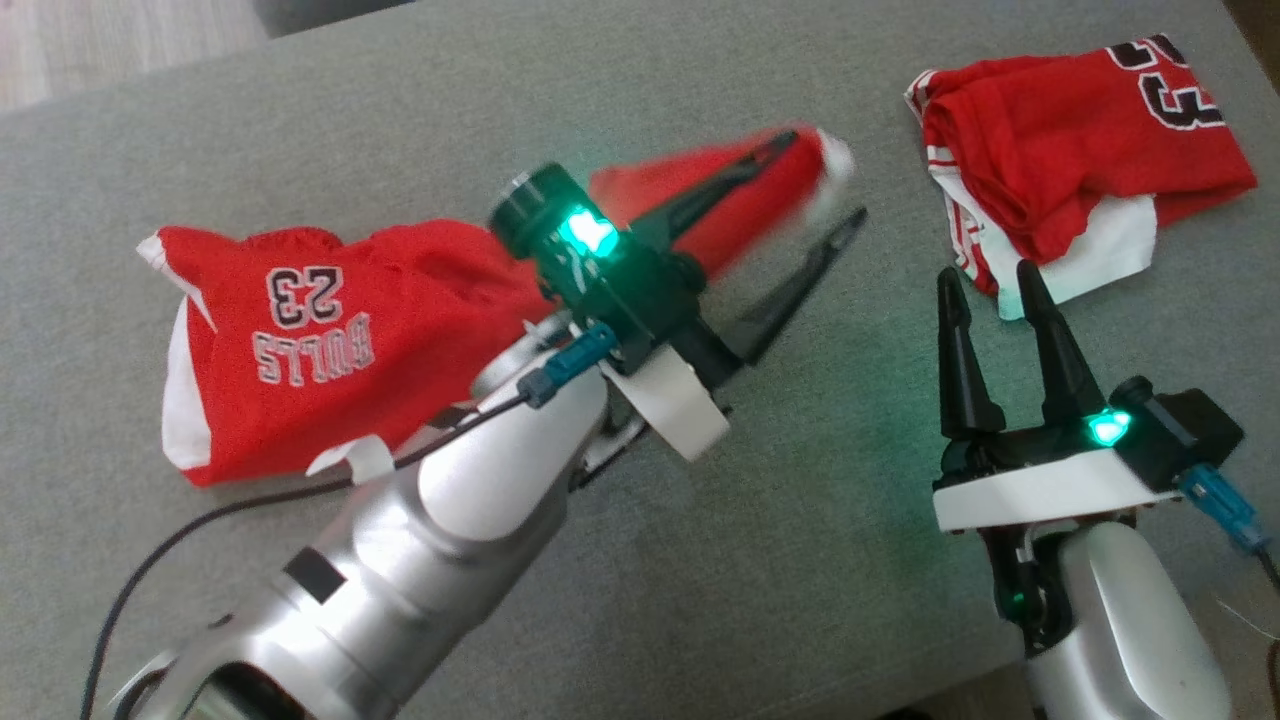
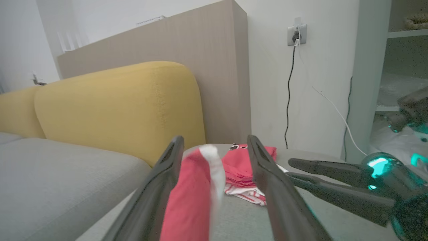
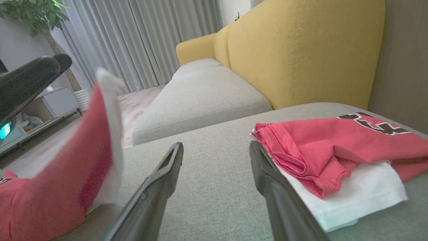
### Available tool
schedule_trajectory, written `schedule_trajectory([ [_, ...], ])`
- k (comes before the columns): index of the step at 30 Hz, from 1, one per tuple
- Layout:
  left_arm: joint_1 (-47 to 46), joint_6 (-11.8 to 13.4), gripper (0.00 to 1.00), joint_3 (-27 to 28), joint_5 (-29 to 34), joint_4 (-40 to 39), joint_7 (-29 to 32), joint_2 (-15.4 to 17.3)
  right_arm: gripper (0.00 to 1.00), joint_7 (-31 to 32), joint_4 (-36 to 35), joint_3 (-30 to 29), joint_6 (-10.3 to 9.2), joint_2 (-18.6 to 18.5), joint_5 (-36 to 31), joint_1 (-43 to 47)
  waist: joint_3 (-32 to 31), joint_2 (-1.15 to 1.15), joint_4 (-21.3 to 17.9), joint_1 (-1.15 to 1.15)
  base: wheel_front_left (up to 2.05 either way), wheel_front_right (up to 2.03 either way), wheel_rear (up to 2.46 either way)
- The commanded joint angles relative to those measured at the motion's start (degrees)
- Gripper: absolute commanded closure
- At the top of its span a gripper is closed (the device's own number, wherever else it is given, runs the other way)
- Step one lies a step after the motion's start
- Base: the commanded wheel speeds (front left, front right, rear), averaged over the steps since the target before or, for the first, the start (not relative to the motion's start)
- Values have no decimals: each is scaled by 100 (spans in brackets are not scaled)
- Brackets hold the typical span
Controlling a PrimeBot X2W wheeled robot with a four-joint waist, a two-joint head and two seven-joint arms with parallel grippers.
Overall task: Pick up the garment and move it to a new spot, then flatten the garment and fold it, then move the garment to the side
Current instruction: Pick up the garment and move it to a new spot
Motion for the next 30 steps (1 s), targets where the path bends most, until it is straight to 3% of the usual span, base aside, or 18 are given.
schedule_trajectory([
  [1,-213,12,0,101,-81,-191,-41,-2,0,-61,-197,116,-4,-10,44,-127,31,0,6,-1,0,0,0],
  [6,-143,194,0,-91,-360,-274,-51,-5,0,-61,-179,33,-4,-10,-22,-109,-67,0,301,-1,0,0,0],
  [11,79,532,0,465,-469,-426,-53,20,0,-61,-187,-100,-4,-10,-129,-58,-351,0,793,-1,0,0,0],
  [20,1476,1028,0,1759,-582,-558,-54,879,0,-61,-223,-355,-4,-10,-326,235,-799,0,1744,-1,0,0,0],
  [24,2253,1077,0,2036,-625,-510,-54,1056,0,-61,-202,-382,-4,-10,-394,386,-918,0,2055,-1,0,0,0],
  [30,2984,1090,0,2419,-668,-618,-54,945,0,-61,-170,-334,-4,-10,-409,489,-977,0,2228,-1,0,0,0],
])
